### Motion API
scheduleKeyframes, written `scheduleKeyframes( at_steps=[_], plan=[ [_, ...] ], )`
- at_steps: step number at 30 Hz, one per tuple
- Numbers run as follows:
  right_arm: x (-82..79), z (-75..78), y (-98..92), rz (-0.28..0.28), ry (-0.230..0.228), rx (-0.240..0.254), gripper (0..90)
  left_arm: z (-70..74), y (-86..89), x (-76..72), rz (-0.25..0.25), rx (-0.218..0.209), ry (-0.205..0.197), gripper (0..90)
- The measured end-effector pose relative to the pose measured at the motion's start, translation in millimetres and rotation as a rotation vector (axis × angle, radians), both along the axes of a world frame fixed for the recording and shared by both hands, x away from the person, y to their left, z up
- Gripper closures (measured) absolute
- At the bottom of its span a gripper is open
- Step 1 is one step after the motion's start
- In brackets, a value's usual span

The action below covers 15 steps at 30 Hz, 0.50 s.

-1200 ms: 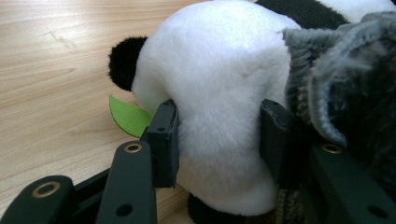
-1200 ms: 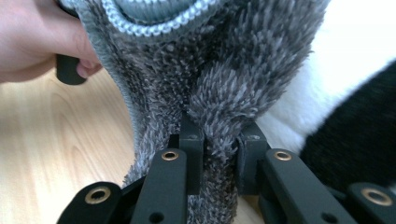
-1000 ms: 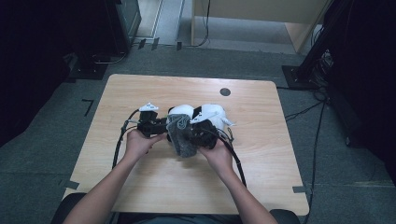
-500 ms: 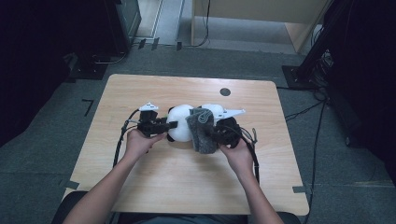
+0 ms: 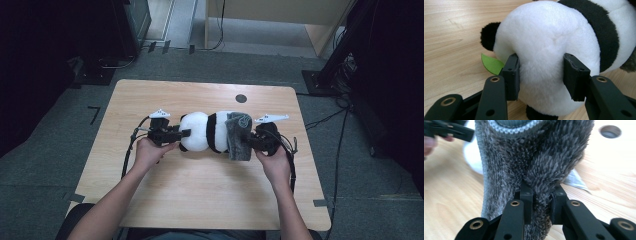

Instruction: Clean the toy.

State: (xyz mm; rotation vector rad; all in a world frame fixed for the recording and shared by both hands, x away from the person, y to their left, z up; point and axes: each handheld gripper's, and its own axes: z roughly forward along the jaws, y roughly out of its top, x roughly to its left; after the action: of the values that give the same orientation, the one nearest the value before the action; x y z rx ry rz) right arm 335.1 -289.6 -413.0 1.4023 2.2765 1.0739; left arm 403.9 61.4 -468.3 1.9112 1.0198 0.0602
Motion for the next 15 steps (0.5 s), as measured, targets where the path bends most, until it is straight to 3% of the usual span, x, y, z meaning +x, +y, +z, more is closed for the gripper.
scheduleKeyframes(
  at_steps=[2,6,9,12,15],
  plan=[
    [0.3,-1.1,-3.0,-0.029,-0.002,-0.041,77.8,0.0,0.2,0.5,-0.001,-0.002,0.002,52.9],
    [-0.6,4.5,-9.2,-0.006,-0.007,0.016,78.1,-0.1,0.5,0.7,0.003,-0.006,0.007,52.9],
    [-6.7,19.5,-8.3,-0.005,-0.032,0.032,78.0,0.0,0.4,0.6,0.001,-0.004,0.006,52.8],
    [-14.0,36.1,-0.5,0.041,-0.054,0.088,78.2,-0.1,0.1,0.5,0.003,-0.004,0.006,52.8],
    [-20.1,45.0,17.4,0.106,-0.077,0.105,78.1,0.2,0.0,0.2,0.004,-0.001,0.007,52.8]
  ],
)
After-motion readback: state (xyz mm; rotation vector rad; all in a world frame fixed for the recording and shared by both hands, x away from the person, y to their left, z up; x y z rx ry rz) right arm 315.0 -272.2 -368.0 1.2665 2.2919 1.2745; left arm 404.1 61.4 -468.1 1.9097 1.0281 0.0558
